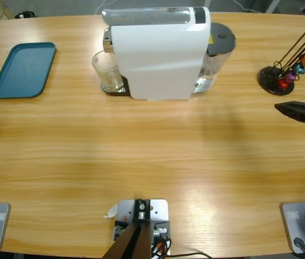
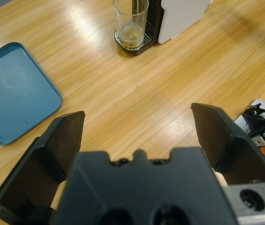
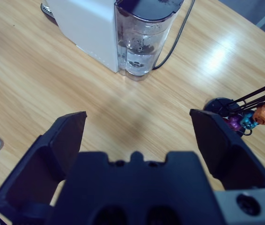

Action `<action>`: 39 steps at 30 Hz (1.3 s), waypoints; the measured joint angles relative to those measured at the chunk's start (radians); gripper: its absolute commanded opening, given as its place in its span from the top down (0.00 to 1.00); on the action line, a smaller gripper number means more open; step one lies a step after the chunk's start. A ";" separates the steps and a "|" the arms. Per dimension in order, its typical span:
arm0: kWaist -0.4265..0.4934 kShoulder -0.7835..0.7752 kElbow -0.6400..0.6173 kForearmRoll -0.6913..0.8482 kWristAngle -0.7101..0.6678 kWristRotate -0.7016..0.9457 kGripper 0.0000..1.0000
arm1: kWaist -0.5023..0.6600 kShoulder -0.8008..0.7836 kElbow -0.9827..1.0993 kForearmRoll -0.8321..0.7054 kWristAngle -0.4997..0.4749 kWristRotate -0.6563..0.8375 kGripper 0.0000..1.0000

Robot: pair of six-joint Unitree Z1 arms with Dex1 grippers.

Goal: Pour coffee

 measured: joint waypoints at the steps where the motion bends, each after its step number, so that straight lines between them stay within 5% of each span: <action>1: 0.000 0.000 0.003 -0.009 0.000 0.003 0.00 | 0.000 0.000 0.000 0.000 0.000 0.000 0.03; 39: 0.000 -0.079 0.047 -0.056 0.001 -0.026 0.00 | 0.000 0.005 0.007 -0.002 -0.001 0.000 0.00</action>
